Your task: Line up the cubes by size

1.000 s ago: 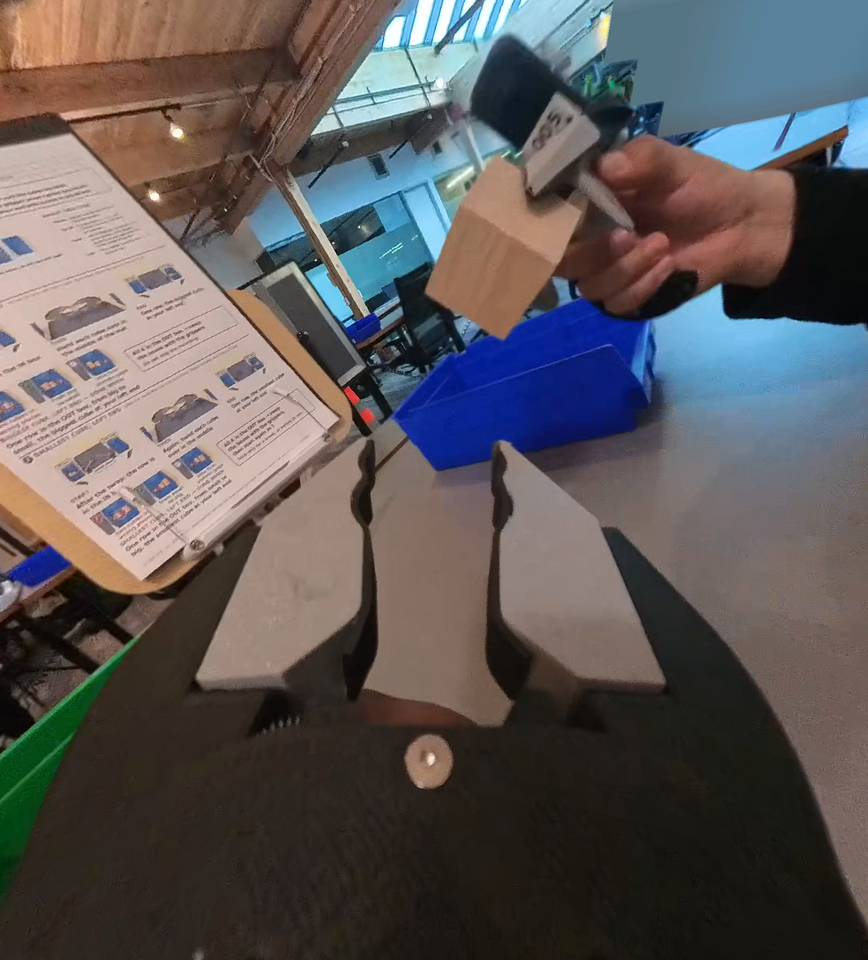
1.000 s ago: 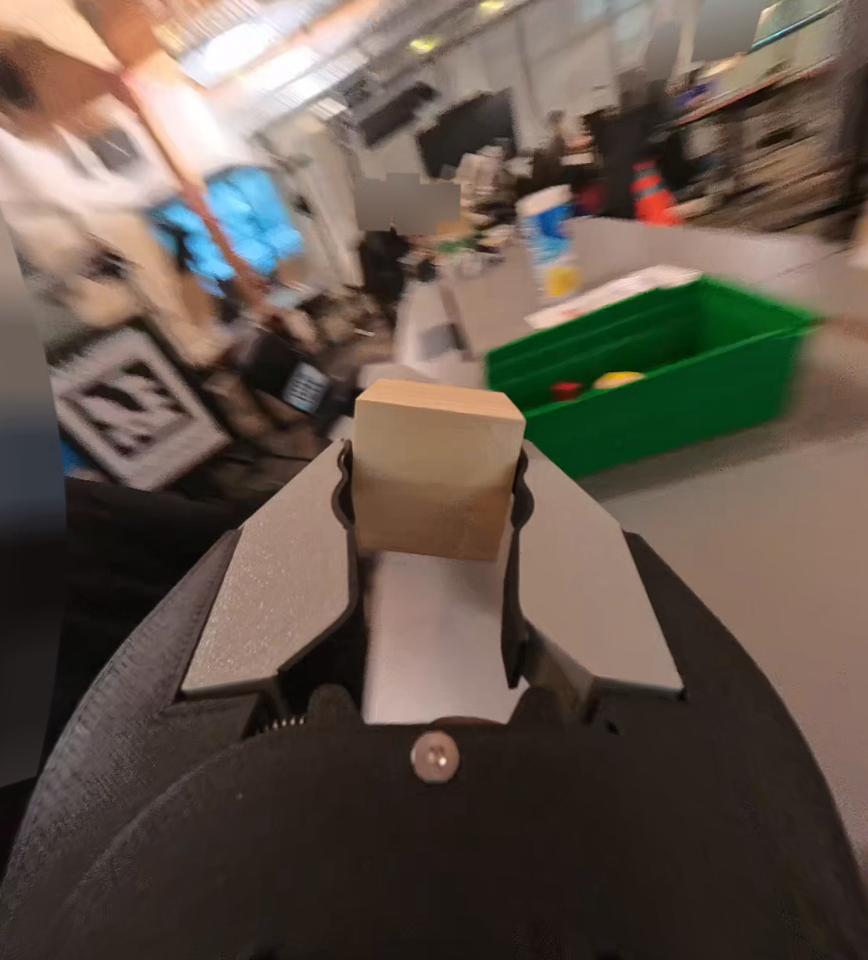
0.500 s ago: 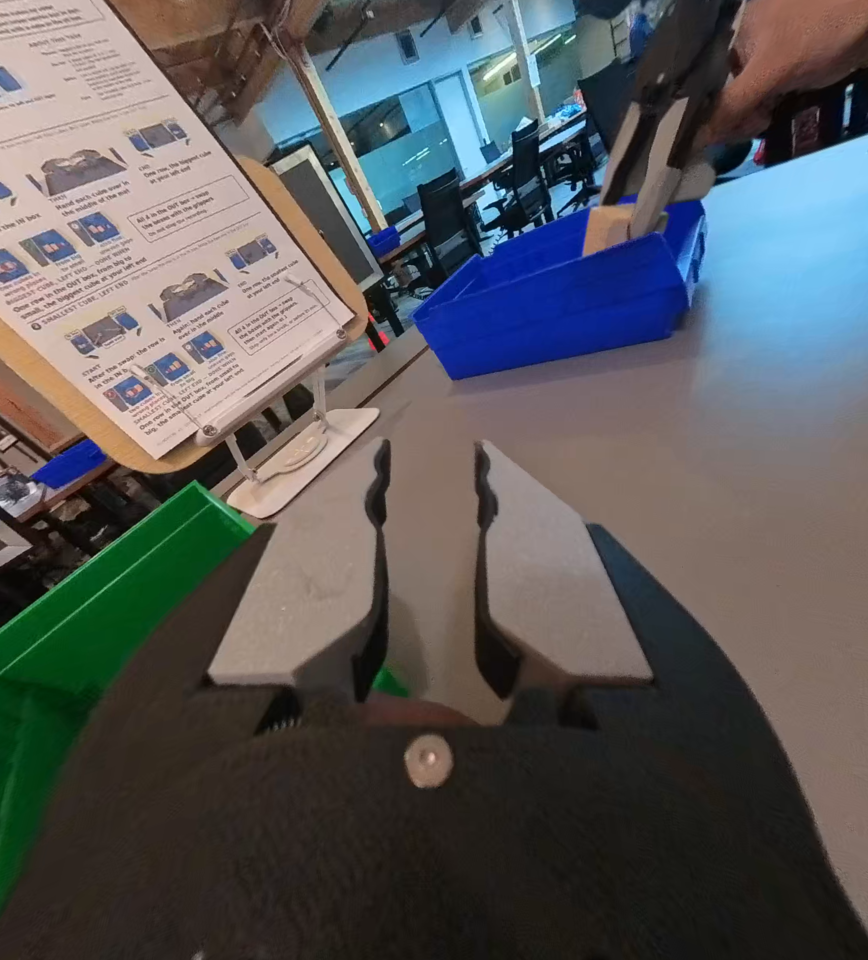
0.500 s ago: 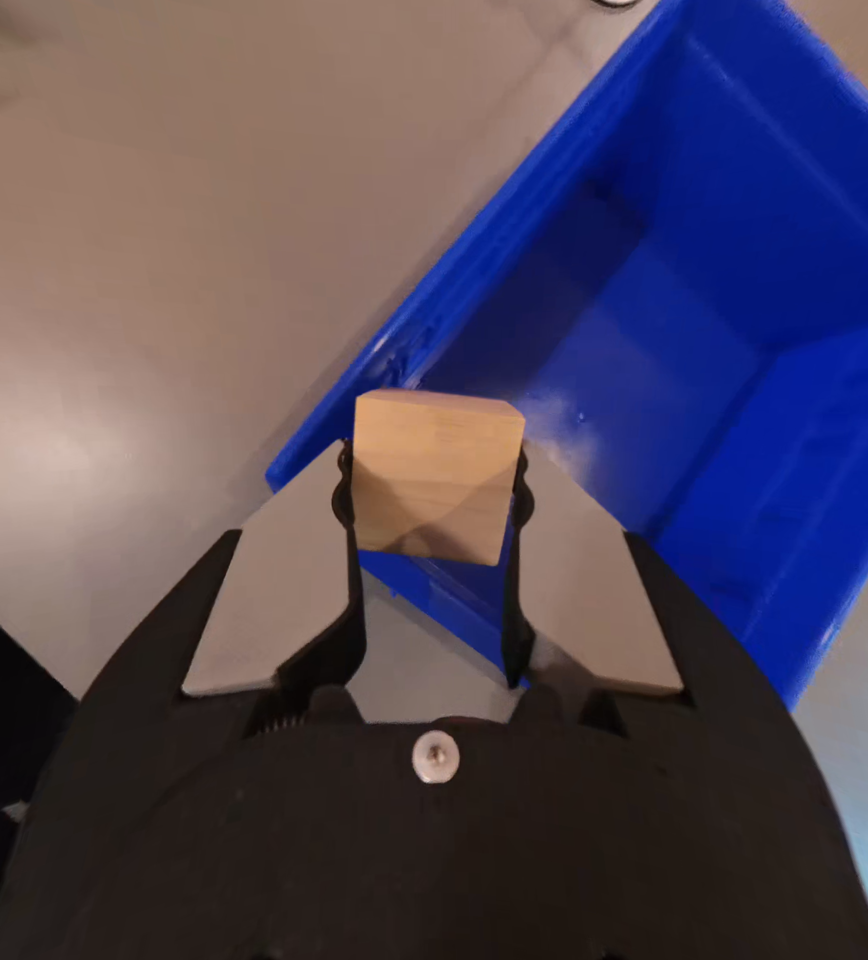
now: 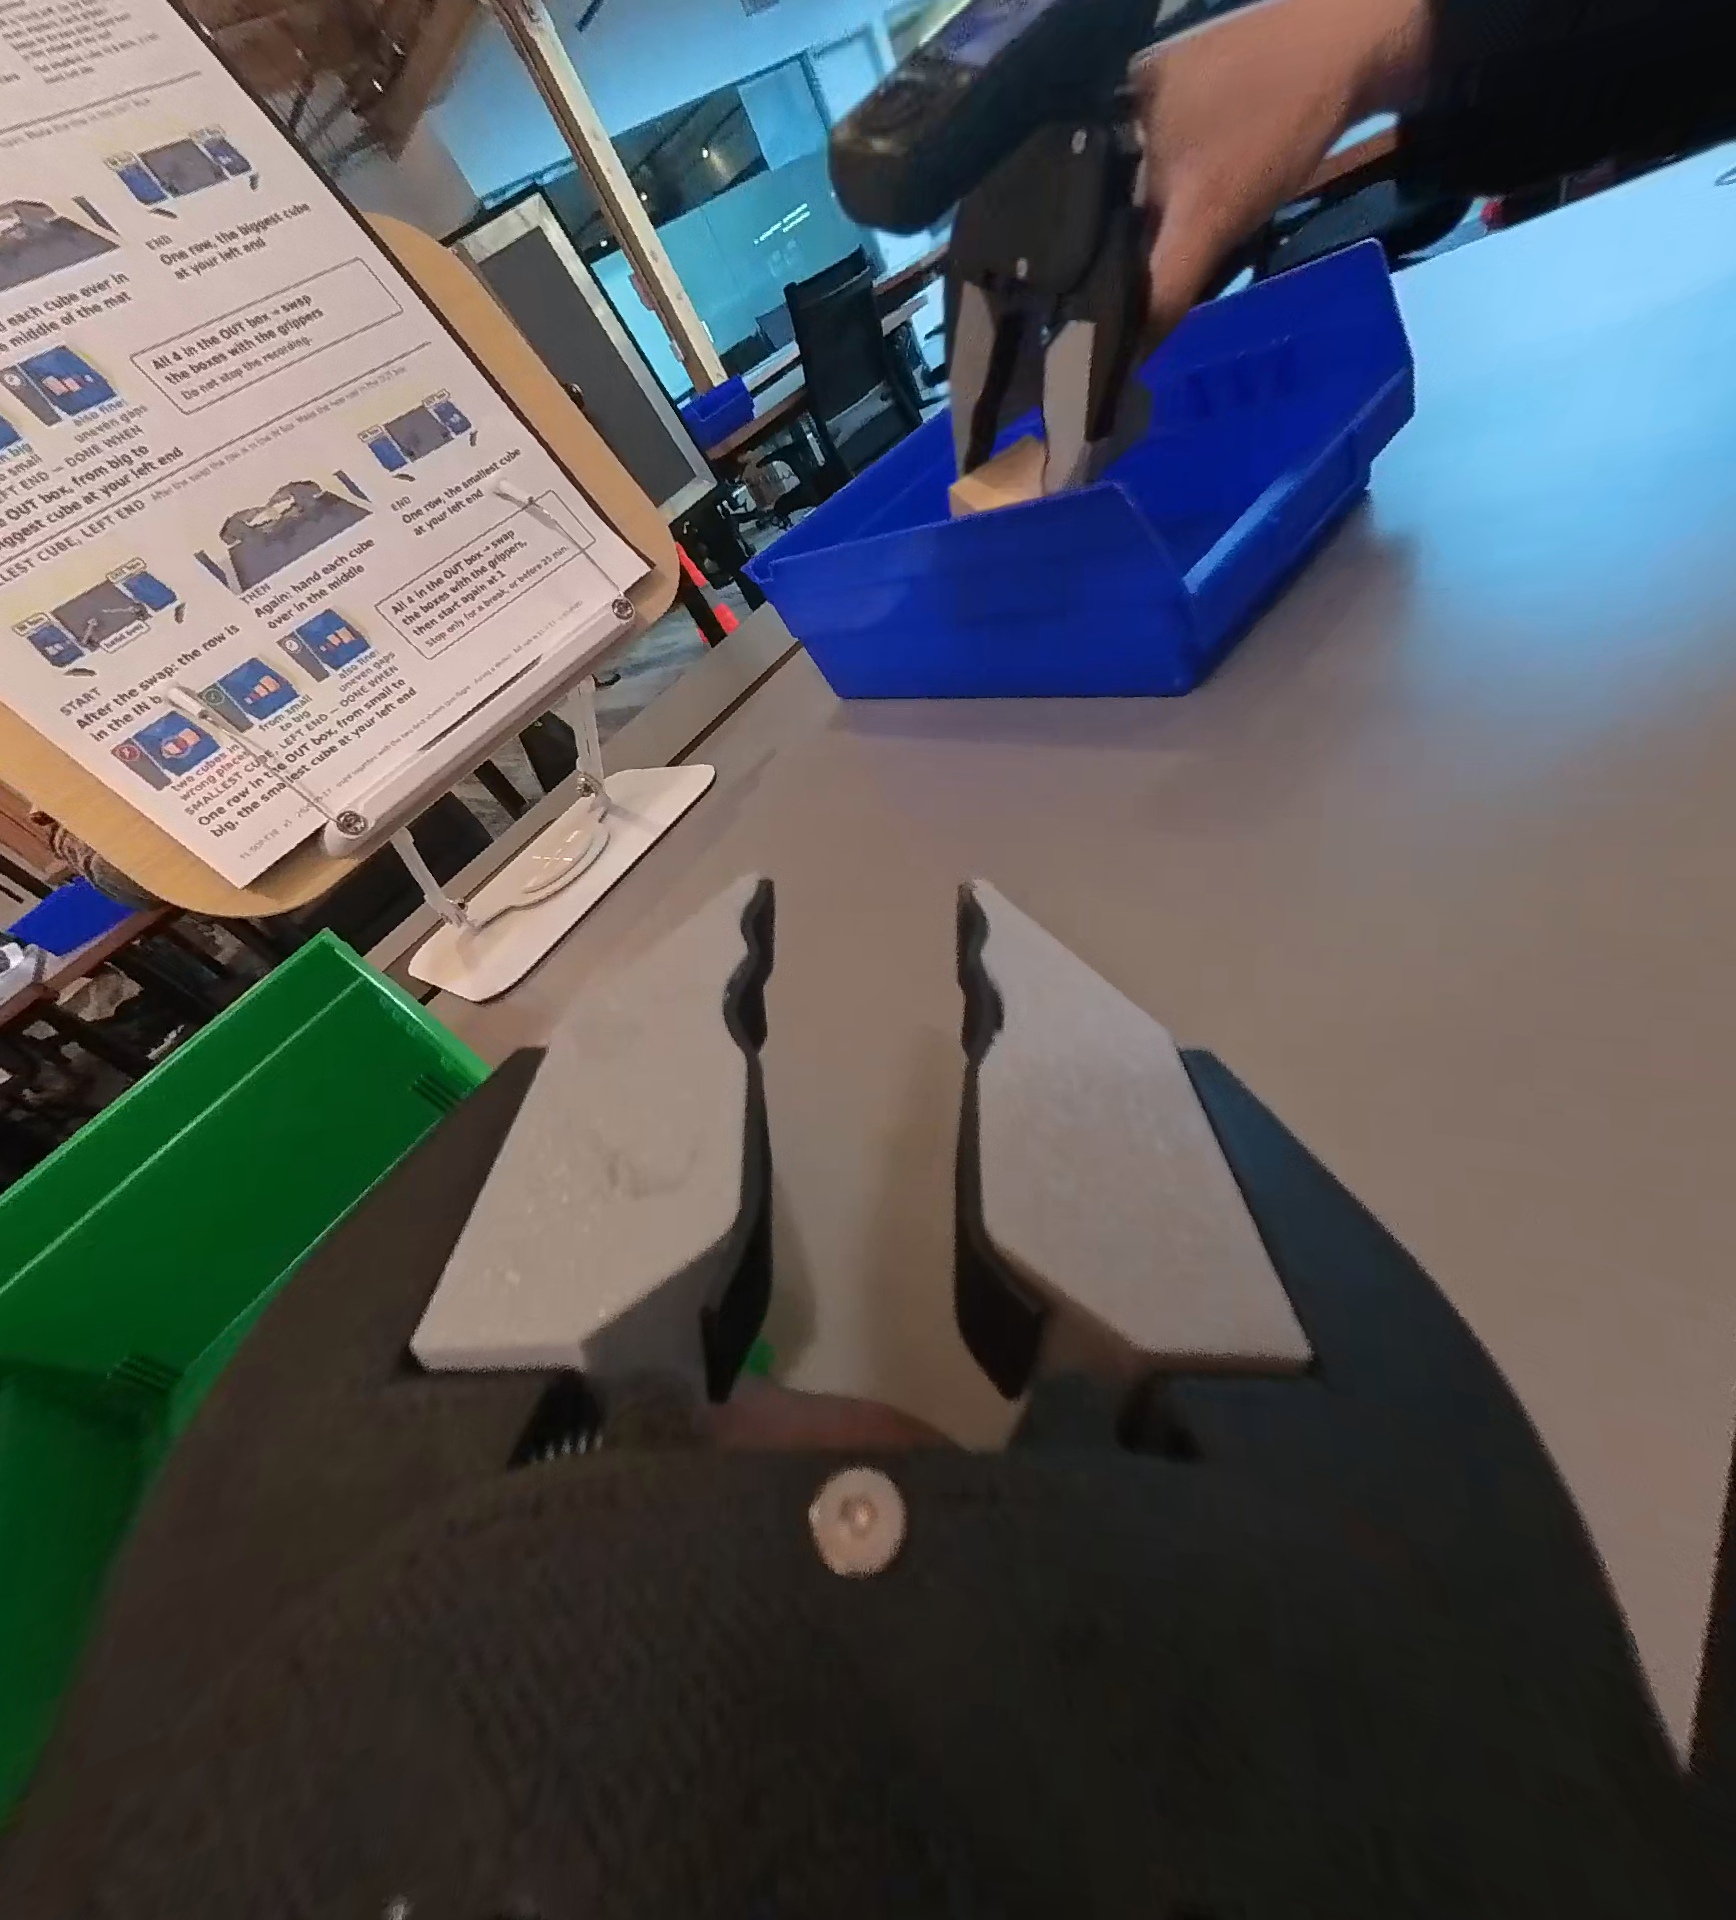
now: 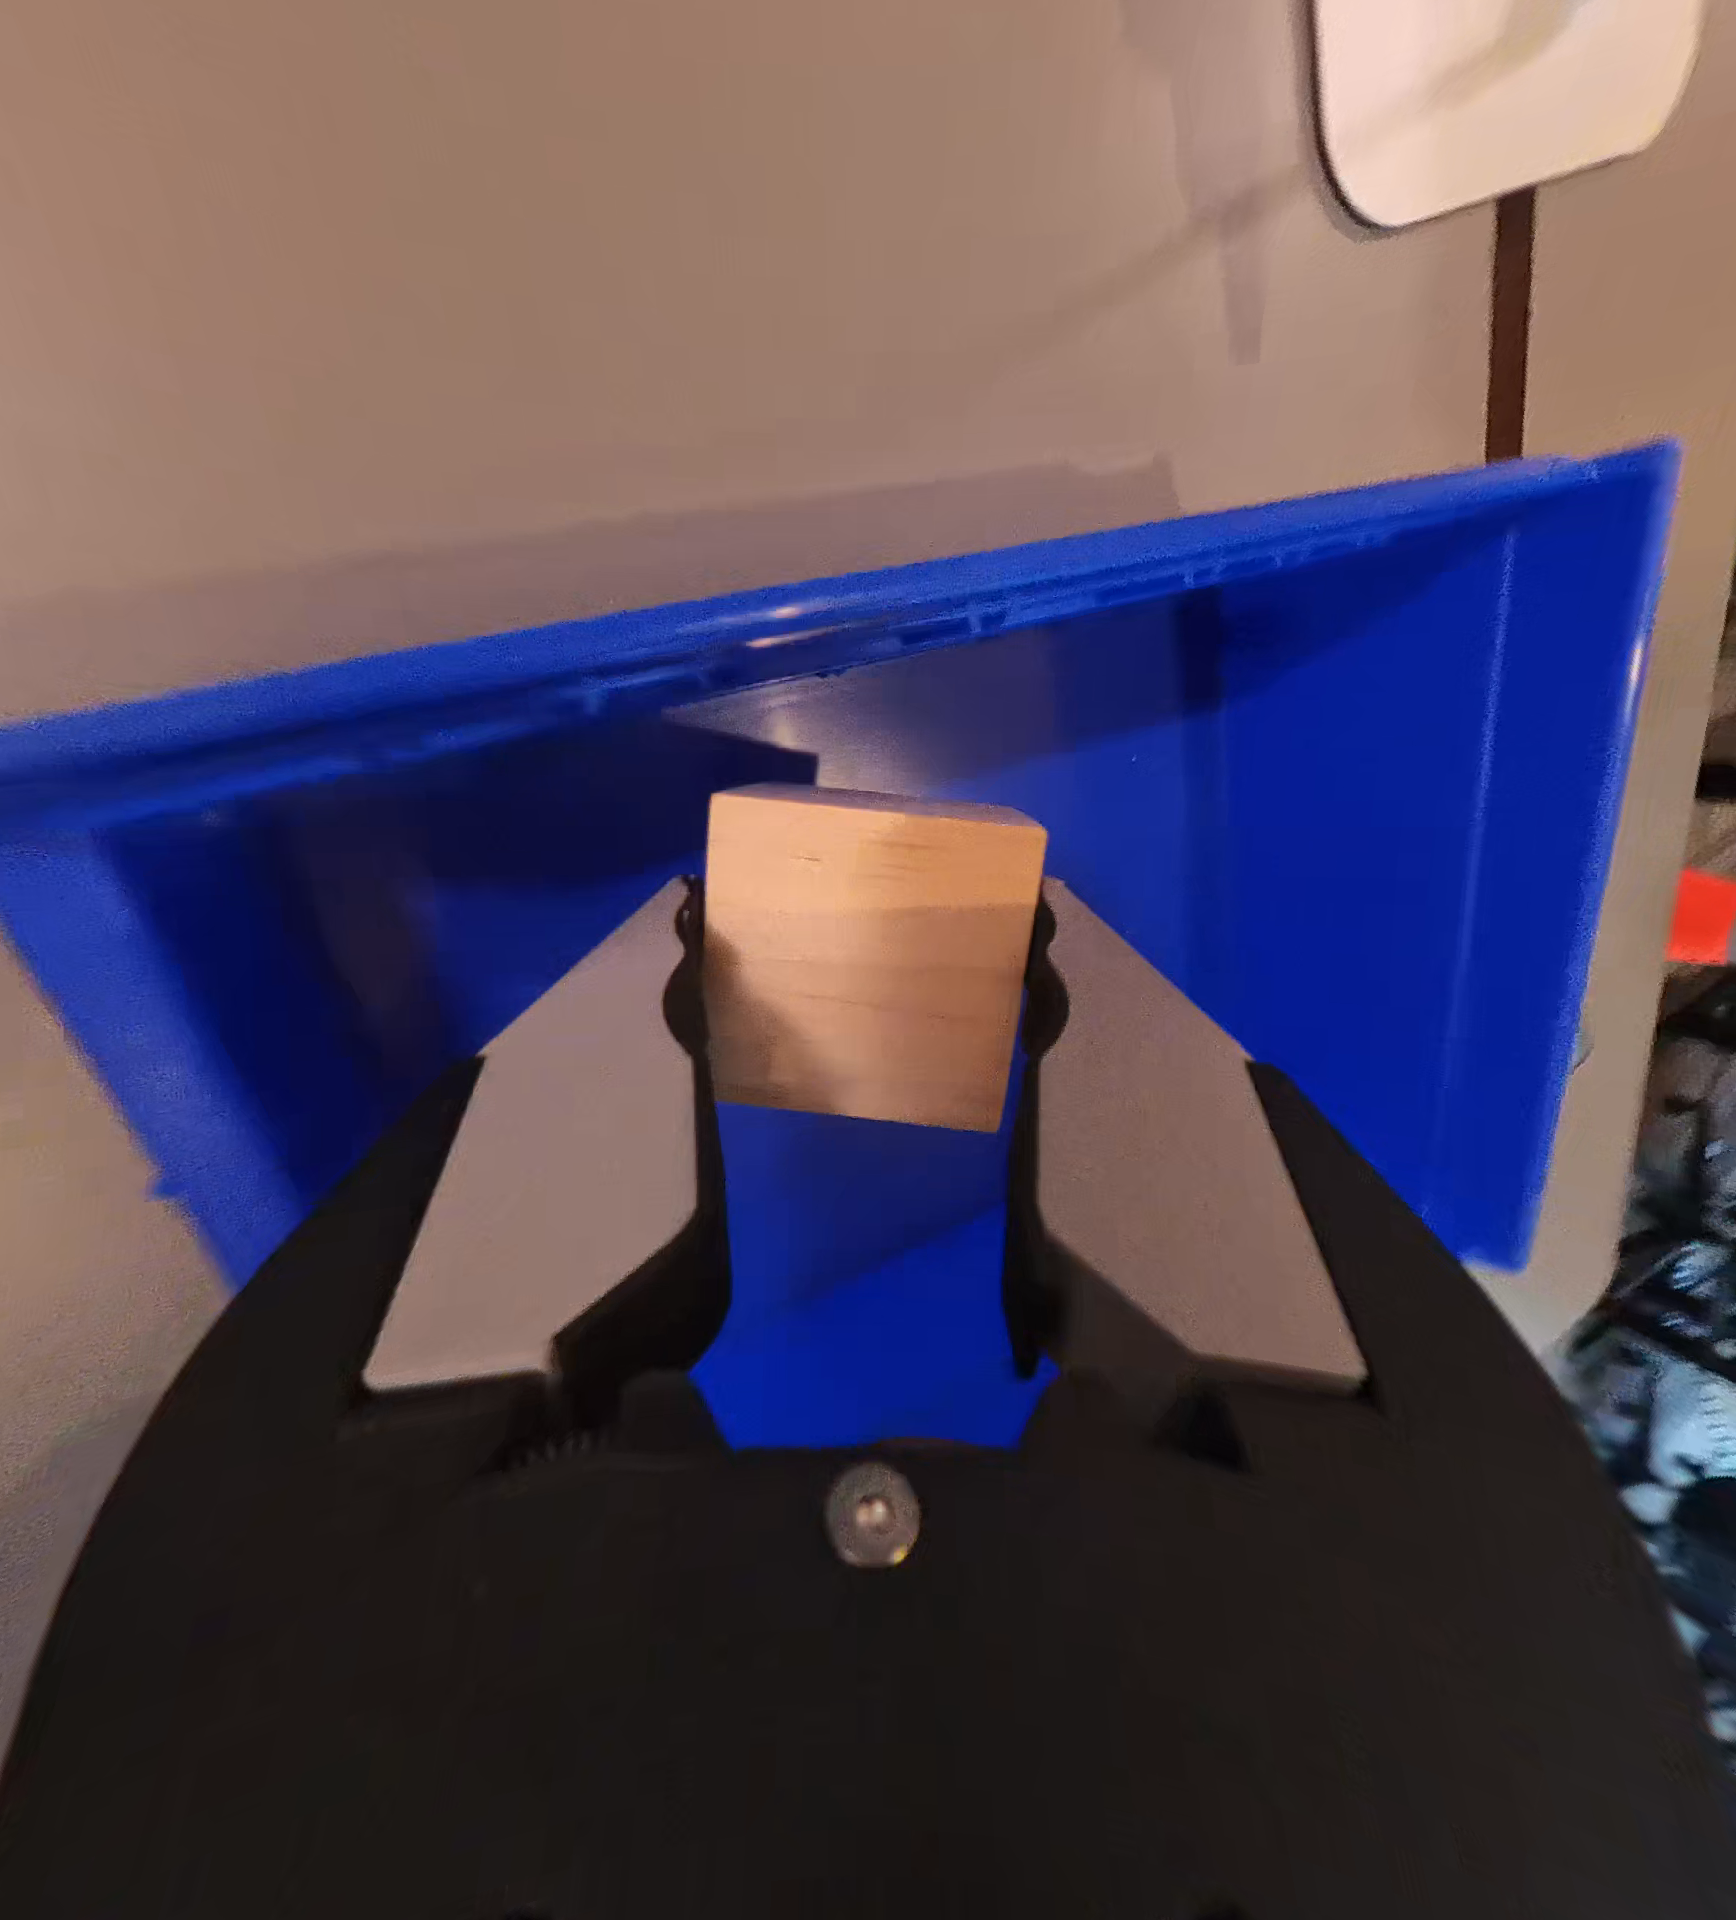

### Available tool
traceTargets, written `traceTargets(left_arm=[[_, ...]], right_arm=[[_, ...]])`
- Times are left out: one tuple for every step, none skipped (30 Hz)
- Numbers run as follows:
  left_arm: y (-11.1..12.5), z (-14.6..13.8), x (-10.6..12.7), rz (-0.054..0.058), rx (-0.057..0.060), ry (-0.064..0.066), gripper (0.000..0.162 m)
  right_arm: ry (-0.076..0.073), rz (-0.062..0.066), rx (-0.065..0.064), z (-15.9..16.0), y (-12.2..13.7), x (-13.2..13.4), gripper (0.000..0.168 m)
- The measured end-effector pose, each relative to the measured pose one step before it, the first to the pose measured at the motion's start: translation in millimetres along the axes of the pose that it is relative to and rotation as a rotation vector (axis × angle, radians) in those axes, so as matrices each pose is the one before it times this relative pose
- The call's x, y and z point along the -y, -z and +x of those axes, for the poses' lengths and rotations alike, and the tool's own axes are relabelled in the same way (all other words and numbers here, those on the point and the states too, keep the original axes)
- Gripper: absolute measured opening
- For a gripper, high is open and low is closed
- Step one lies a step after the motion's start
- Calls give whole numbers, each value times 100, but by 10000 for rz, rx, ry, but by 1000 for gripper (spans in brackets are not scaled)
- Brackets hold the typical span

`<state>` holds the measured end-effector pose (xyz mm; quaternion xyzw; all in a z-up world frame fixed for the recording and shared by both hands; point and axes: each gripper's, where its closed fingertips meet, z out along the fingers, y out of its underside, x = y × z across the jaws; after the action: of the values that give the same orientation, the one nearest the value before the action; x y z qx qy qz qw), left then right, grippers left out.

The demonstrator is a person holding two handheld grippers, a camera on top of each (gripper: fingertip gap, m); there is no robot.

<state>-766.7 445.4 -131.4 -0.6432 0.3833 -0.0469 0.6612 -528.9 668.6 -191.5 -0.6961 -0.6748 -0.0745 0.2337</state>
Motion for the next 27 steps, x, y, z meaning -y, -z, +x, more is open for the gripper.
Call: traceTargets(left_arm=[[34,49,-89,-34,-15,-8,33],[20,50,-86,-32,-1,-6,33],[43,70,-87,-18,-8,-7,33],[50,119,-94,-2,-32,-11,34],[56,114,-148,-6,-34,-8,33],[31,91,-212,-33,-26,2,34],[9,60,-268,-63,-27,13,33],[-18,33,-308,-64,-30,25,34],[-23,21,-273,-41,-43,34,33],[-39,-20,-222,-11,-28,47,33],[-54,-46,-213,-11,-25,65,33],[-60,-46,-200,-17,-27,73,34],[-54,-42,-154,3,-20,68,34],[-49,-3,-93,22,-16,57,34],[-27,13,-52,35,-7,42,34],[13,30,-17,36,1,25,33],[35,93,-27,22,-18,7,33],[51,119,-14,5,-23,-19,34],[71,99,-1,-4,-9,-35,34],[57,102,37,2,-15,-27,34],[49,131,91,20,-36,-10,34],[35,135,153,46,-42,0,34],[2,113,195,58,-30,2,34],[-33,118,174,44,-29,1,34],[-66,131,124,16,-37,-3,34],[-82,127,89,-4,-27,-21,34],[-54,113,81,-10,-2,-41,34]], right_arm=[[550,-216,178,439,-784,-107,60],[446,-163,249,324,-715,-36,60],[372,-108,315,176,-607,49,60],[302,-60,320,106,-478,97,60],[194,-11,288,122,-424,157,60],[6,19,288,118,-354,202,60],[-63,149,362,-62,-315,356,60],[-72,217,375,-203,-264,411,60],[-103,157,249,-94,-245,246,59],[-136,204,206,-90,-241,181,59],[-137,313,244,-224,-120,211,59],[-133,384,252,-217,3,208,60],[-189,169,260,-216,5,-173,60],[-227,-65,-67,223,138,-519,59],[-168,74,-138,175,466,-329,59],[-195,409,-104,22,835,173,57],[-213,530,-127,-39,1174,404,53],[-203,643,-113,-212,1359,623,52],[-191,707,24,-623,1366,790,54],[-128,637,137,-1036,1249,723,53],[-6,623,293,-1487,979,684,51],[54,411,406,-1769,580,312,46],[44,22,173,-1376,162,-284,37],[-22,-206,-258,-590,-148,-678,31],[-40,-370,-356,-250,-361,-1015,26],[-64,-492,-390,-37,-455,-1223,22],[-100,-509,-444,181,-466,-1284,20]])
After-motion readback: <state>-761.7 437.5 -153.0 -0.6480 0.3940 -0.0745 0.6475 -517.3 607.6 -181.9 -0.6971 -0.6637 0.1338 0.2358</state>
